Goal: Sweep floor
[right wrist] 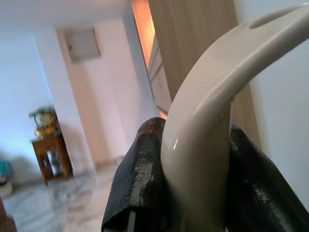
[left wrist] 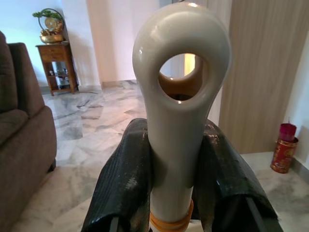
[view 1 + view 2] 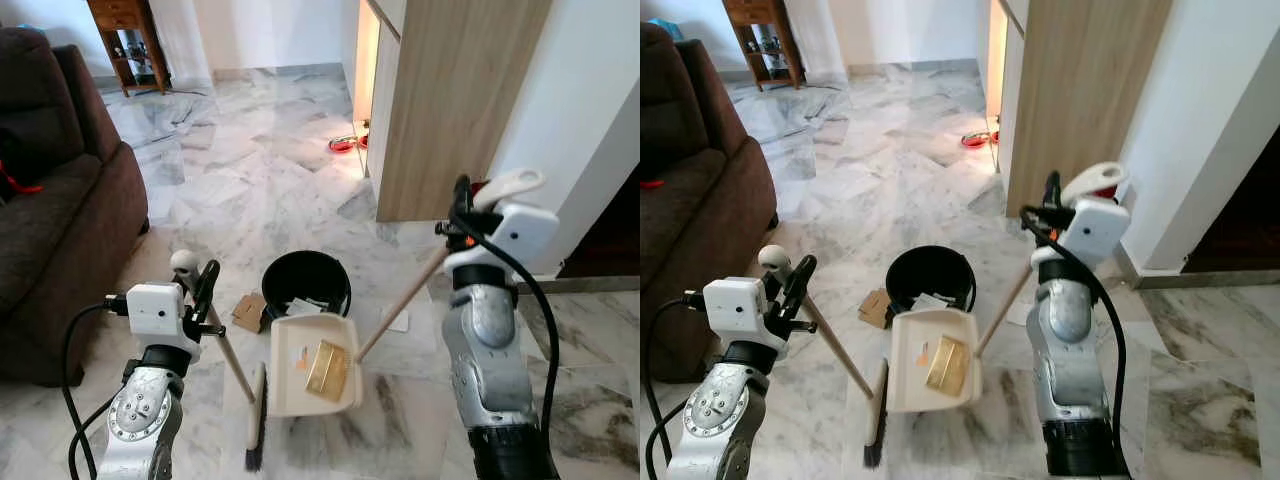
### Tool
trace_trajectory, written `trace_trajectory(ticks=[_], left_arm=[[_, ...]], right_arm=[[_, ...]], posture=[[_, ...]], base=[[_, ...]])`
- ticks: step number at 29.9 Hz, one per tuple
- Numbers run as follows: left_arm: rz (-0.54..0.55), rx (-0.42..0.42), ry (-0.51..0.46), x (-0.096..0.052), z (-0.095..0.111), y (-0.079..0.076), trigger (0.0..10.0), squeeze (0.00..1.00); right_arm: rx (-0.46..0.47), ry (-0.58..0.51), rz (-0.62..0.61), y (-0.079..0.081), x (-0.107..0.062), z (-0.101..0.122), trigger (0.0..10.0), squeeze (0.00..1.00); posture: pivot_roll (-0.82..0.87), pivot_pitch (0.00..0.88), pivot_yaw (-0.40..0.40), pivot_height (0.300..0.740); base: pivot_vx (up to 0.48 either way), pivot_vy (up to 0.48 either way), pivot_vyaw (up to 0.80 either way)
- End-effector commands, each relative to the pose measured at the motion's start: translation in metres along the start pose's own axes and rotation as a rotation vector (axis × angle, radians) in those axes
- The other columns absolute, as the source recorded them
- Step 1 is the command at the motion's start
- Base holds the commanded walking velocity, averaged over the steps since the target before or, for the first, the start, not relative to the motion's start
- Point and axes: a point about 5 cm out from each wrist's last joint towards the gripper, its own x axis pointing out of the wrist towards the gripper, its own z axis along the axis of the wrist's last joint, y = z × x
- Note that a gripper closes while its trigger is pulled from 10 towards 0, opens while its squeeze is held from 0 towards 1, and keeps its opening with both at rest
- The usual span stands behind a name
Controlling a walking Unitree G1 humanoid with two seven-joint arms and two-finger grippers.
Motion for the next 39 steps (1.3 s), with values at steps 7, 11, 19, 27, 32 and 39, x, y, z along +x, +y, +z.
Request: trace_trajectory(ticks=[7,11,19,27,32,39], left_arm=[[0.020,0.054,-0.074,0.005,0.017,0.006,10.0,0.00],[0.029,0.064,-0.068,0.003,0.016,0.008,10.0,0.00],[0.051,0.068,-0.058,-0.001,0.015,0.011,10.0,0.00],[0.045,0.065,-0.061,0.001,0.014,0.010,10.0,0.00],[0.045,0.068,-0.061,0.000,0.014,0.010,10.0,0.00],[0.043,0.071,-0.062,-0.001,0.014,0.010,10.0,0.00]], right_arm=[[0.112,-0.183,0.038,0.028,0.033,0.037,10.0,0.00],[0.114,-0.192,0.055,0.030,0.037,0.038,10.0,0.00],[0.146,-0.171,0.043,0.027,0.044,0.033,10.0,0.00],[0.143,-0.181,0.054,0.027,0.045,0.031,10.0,0.00],[0.152,-0.173,0.062,0.029,0.044,0.029,10.0,0.00],[0.163,-0.167,0.071,0.032,0.043,0.026,10.0,0.00]], posture=[[0.12,0.015,0.028,0.740],[0.13,0.015,0.025,0.740],[0.13,0.011,0.027,0.740],[0.13,0.000,0.026,0.740],[0.14,0.000,0.026,0.740],[0.14,0.000,0.025,0.740]], base=[[0.000,0.000,0.00],[0.000,0.000,0.00],[0.030,0.000,0.00],[0.060,0.000,0.00],[0.048,0.000,0.00],[0.248,0.000,0.00]])
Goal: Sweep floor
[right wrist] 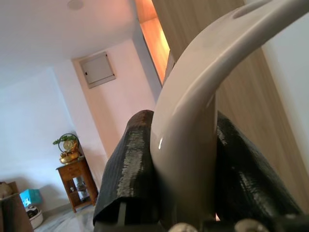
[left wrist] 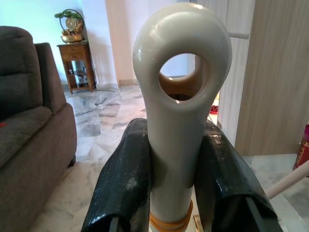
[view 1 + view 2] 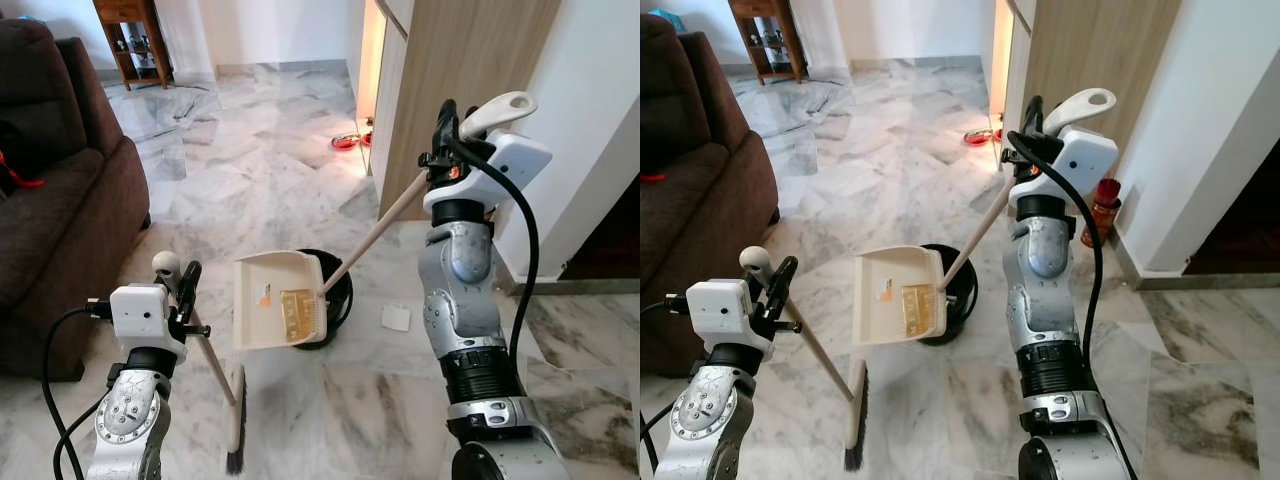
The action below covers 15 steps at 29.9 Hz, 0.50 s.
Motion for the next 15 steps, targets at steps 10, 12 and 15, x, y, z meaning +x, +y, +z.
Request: trace_trajectory(ticks=[10,12,15], left_arm=[[-0.002,0.039,-0.079,0.0035,0.0167,0.0016,10.0,0.00],[-0.001,0.038,-0.078,0.0032,0.0165,0.0017,10.0,0.00],[-0.003,0.036,-0.079,0.0028,0.0169,0.0013,10.0,0.00]], right_arm=[[0.044,-0.083,0.027,0.0091,0.0081,0.0148,10.0,0.00],[0.046,-0.082,0.028,0.0095,0.0077,0.0146,10.0,0.00],[0.048,-0.079,0.034,0.0108,0.0071,0.0140,10.0,0.00]], posture=[[0.15,0.000,0.027,0.740],[0.15,0.000,0.027,0.740],[0.15,0.004,0.030,0.740]], base=[[0.270,0.000,0.00],[0.281,0.000,0.00],[0.285,0.000,0.00]])
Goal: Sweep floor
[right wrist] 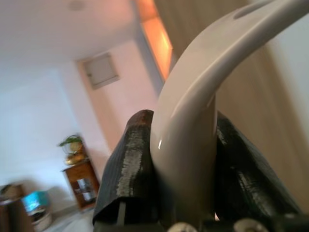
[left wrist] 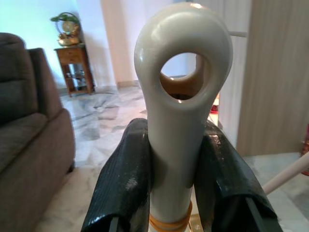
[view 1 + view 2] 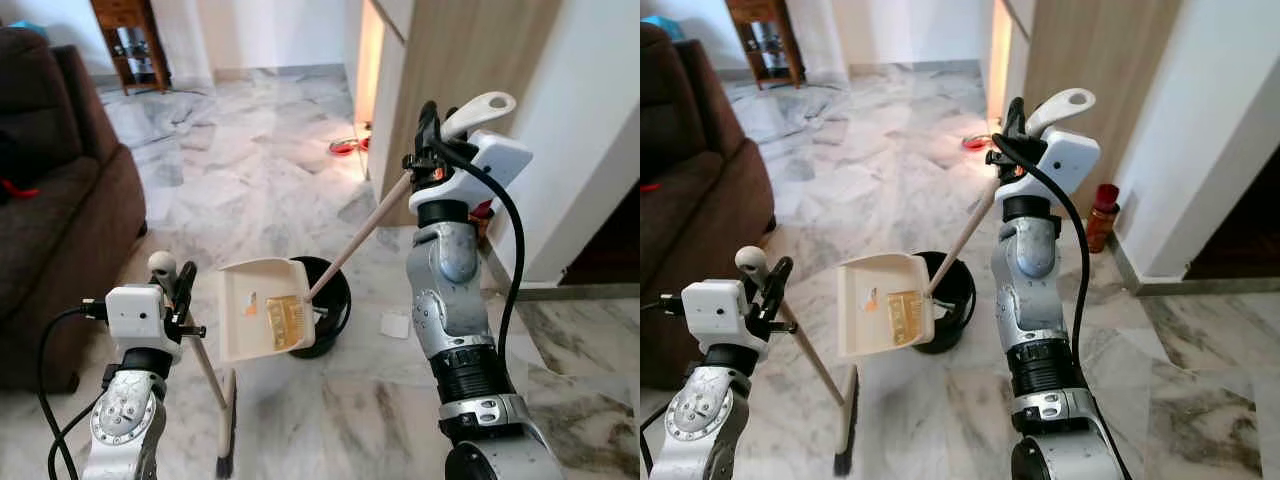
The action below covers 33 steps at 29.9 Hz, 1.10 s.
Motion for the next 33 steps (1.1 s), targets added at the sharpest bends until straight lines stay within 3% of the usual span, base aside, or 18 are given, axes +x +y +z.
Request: trace_trajectory(ticks=[1,8,12,27,30,32,33], left_arm=[[0.002,0.027,-0.072,0.002,0.016,0.002,10.0,0.00],[0.001,0.024,-0.072,0.003,0.016,0.002,10.0,0.00],[0.004,0.022,-0.073,0.003,0.016,0.001,10.0,0.00],[0.008,0.022,-0.072,0.002,0.016,0.001,10.0,0.00],[0.010,0.031,-0.042,-0.007,0.012,0.004,10.0,0.00],[0.043,0.070,0.029,-0.029,0.002,0.018,10.0,0.00],[0.043,0.070,0.029,-0.029,0.002,0.018,10.0,0.00]], right_arm=[[0.024,-0.080,0.021,0.008,0.007,0.015,10.0,0.00],[0.035,-0.055,0.036,0.010,0.007,0.012,10.0,0.00],[0.044,-0.050,0.047,0.011,0.008,0.011,10.0,0.00],[0.044,-0.052,0.066,0.014,0.009,0.011,10.0,0.00],[0.044,-0.054,0.067,0.015,0.008,0.010,10.0,0.00],[0.046,-0.057,0.067,0.015,0.008,0.011,10.0,0.00],[0.046,-0.057,0.067,0.015,0.008,0.011,10.0,0.00]], posture=[[0.15,0.004,0.030,0.740],[0.15,0.008,0.031,0.740],[0.15,0.010,0.027,0.740],[0.15,0.012,0.023,0.740],[0.15,0.011,0.028,0.740],[0.15,0.009,0.031,0.740],[0.15,0.009,0.031,0.740]], base=[[0.289,0.000,0.00],[0.286,0.000,0.00],[0.287,0.000,-0.74],[0.291,0.000,0.00],[0.310,0.000,0.00],[0.309,0.000,0.00],[0.307,0.000,0.00]])
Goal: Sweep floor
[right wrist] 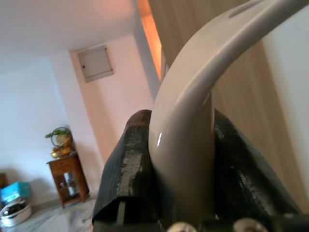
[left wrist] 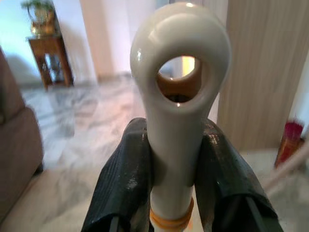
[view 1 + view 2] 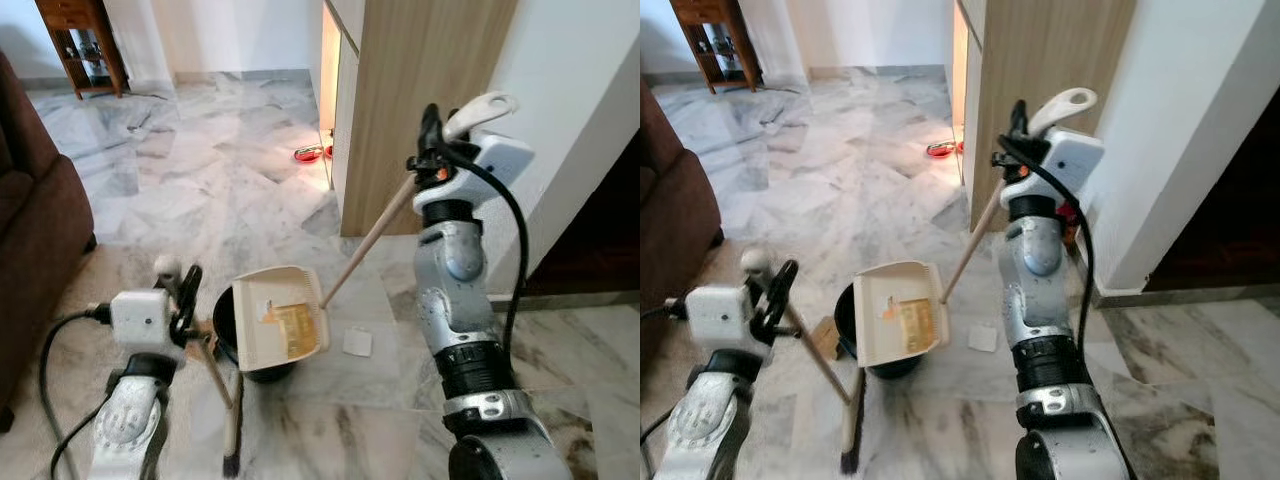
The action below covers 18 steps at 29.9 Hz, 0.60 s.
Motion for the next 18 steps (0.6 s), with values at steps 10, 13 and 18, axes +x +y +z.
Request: trace_trajectory(ticks=[10,13,18], left_arm=[[0.155,0.158,-0.014,-0.036,0.024,0.051,10.0,0.00],[0.139,0.177,-0.033,-0.030,0.029,0.051,10.0,0.00],[0.129,0.185,-0.051,-0.025,0.034,0.050,10.0,0.00]], right_arm=[[0.021,-0.081,-0.031,-0.009,0.010,0.016,10.0,0.00],[0.026,-0.087,-0.026,-0.007,0.012,0.017,10.0,0.00],[0.023,-0.092,-0.026,-0.008,0.013,0.019,10.0,0.00]], posture=[[0.20,0.024,0.022,0.740],[0.20,0.022,0.023,0.740],[0.19,0.024,0.025,0.740]], base=[[0.330,0.000,0.00],[0.365,0.000,0.00],[0.382,0.000,0.00]])
